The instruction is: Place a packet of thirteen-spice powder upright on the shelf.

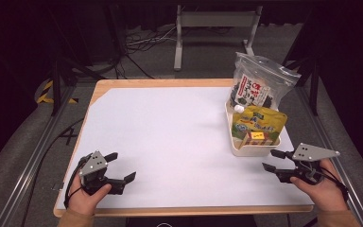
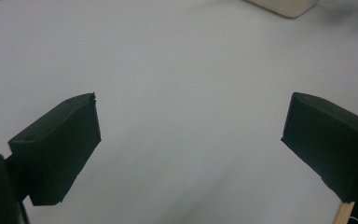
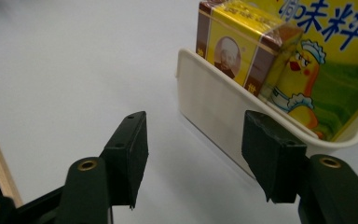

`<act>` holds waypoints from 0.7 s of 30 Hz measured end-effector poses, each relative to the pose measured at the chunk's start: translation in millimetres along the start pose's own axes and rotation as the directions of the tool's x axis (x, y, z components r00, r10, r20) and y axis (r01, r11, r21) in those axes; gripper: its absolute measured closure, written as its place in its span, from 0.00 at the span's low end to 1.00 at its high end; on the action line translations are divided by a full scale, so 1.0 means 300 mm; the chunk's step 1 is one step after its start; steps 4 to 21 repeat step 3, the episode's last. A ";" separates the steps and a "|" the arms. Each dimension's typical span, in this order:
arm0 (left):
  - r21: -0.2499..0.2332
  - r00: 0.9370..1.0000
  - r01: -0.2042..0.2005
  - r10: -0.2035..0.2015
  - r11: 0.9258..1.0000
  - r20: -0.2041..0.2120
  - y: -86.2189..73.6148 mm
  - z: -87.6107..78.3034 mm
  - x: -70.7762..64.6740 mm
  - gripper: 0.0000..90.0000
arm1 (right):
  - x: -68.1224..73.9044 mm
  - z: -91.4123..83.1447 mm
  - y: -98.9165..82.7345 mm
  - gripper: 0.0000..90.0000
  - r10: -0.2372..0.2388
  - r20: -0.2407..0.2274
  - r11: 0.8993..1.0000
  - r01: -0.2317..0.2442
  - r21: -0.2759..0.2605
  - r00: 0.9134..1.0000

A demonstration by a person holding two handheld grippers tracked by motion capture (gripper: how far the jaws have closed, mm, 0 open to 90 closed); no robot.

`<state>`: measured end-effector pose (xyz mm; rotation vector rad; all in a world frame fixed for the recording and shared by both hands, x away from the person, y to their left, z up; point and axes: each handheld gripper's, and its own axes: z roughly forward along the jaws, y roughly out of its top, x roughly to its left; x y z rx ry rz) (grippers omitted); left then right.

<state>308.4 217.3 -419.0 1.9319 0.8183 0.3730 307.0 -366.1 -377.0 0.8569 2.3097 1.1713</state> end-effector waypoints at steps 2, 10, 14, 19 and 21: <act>0.006 1.000 -0.001 0.001 1.000 0.000 -0.005 -0.002 0.003 0.05 | -0.004 0.006 -0.013 0.44 0.009 0.003 1.000 -0.009 0.013 1.000; 0.006 1.000 -0.001 0.001 1.000 0.000 -0.005 -0.002 0.003 0.05 | -0.004 0.007 -0.016 0.44 0.015 0.006 1.000 -0.015 0.009 1.000; 0.006 1.000 -0.001 0.001 1.000 0.000 -0.005 -0.002 0.003 0.05 | -0.004 0.007 -0.016 0.44 0.015 0.006 1.000 -0.015 0.009 1.000; 0.006 1.000 -0.001 0.001 1.000 0.000 -0.005 -0.002 0.003 0.05 | -0.004 0.007 -0.016 0.44 0.015 0.006 1.000 -0.015 0.009 1.000; 0.006 1.000 -0.001 0.001 1.000 0.000 -0.005 -0.002 0.003 0.05 | -0.004 0.007 -0.016 0.44 0.015 0.006 1.000 -0.015 0.009 1.000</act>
